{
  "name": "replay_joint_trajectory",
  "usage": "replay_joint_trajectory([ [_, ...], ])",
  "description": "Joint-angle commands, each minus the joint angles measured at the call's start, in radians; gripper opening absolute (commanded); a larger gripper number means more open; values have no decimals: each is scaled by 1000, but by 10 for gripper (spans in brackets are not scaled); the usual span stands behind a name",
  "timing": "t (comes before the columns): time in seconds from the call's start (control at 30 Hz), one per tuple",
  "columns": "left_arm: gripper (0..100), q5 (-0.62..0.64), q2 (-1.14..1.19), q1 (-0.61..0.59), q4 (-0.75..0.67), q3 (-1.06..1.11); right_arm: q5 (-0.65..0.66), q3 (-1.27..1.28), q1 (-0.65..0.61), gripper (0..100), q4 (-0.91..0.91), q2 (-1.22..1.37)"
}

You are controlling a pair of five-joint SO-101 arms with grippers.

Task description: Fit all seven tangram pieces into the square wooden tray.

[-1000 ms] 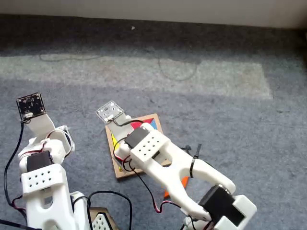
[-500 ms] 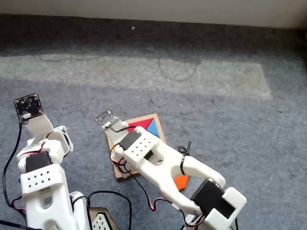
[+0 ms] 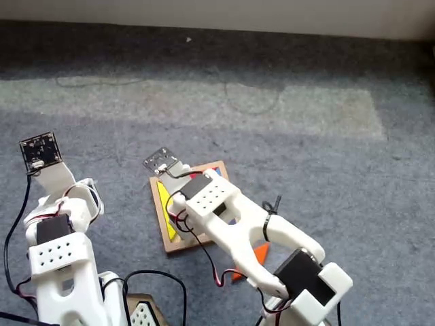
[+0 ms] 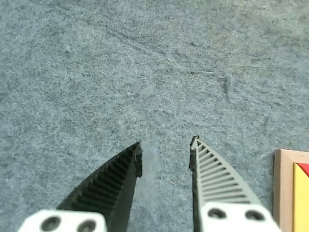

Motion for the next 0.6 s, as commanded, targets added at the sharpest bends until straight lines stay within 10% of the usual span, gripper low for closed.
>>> replay_joint_trajectory([
  [0.0,172,11,-15,-12,-18,-4,8,-82,28,217,96,-13],
  [0.57,172,11,-15,-12,-18,-4,-69,-120,-99,217,18,-7],
])
